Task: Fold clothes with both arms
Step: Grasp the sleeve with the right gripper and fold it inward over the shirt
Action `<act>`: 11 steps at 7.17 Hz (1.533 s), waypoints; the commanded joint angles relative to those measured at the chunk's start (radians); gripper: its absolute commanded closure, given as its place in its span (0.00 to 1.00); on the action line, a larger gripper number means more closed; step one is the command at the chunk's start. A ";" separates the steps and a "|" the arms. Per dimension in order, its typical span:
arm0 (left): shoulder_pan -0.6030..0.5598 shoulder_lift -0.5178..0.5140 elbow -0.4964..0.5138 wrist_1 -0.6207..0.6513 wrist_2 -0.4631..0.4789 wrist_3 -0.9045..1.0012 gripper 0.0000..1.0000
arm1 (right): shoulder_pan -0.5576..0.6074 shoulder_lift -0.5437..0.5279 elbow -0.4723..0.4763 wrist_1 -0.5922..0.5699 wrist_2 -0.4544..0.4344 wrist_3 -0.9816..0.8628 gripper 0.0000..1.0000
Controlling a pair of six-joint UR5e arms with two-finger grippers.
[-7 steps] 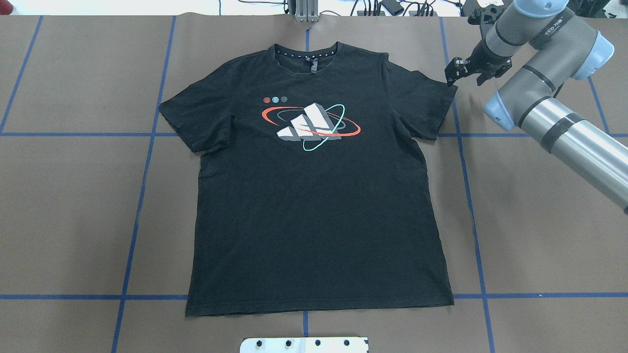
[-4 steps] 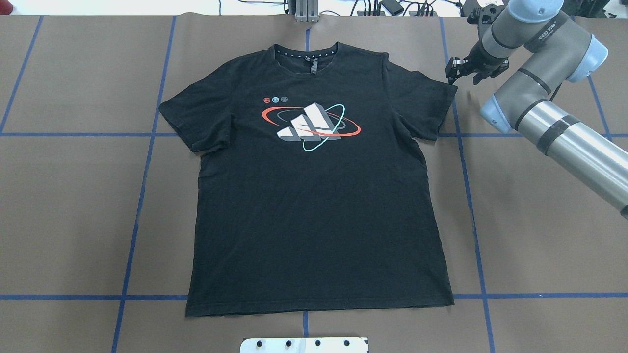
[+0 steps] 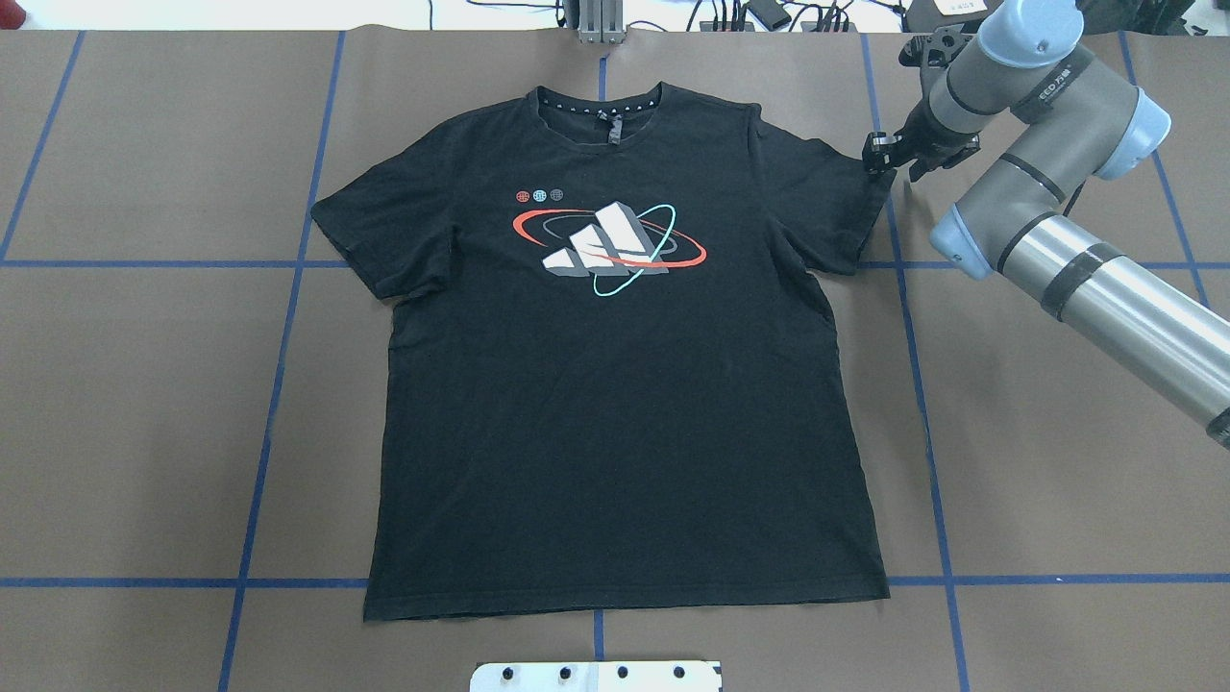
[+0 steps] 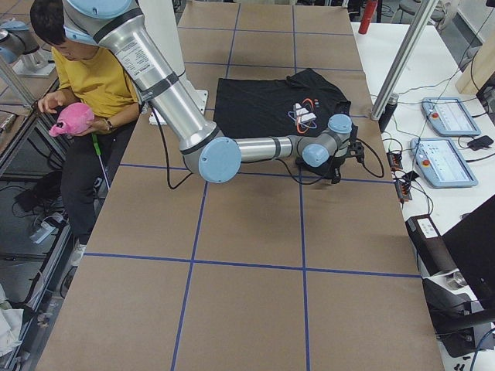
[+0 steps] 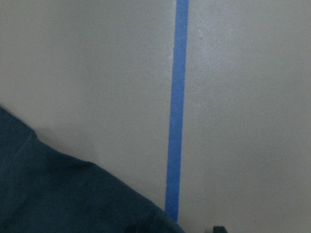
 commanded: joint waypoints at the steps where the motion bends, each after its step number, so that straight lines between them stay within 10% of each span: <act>1: 0.001 0.001 0.000 0.001 0.000 0.001 0.00 | -0.001 0.002 0.000 0.000 -0.001 0.001 1.00; 5: 0.002 0.001 0.003 -0.001 -0.001 -0.001 0.00 | 0.013 0.011 0.026 0.000 0.007 0.006 1.00; 8: 0.007 0.001 -0.001 -0.002 -0.001 -0.004 0.00 | -0.037 -0.040 0.255 -0.009 0.047 0.166 1.00; 11: 0.007 0.001 0.000 -0.001 0.000 -0.005 0.00 | -0.123 0.132 0.127 -0.007 -0.008 0.332 1.00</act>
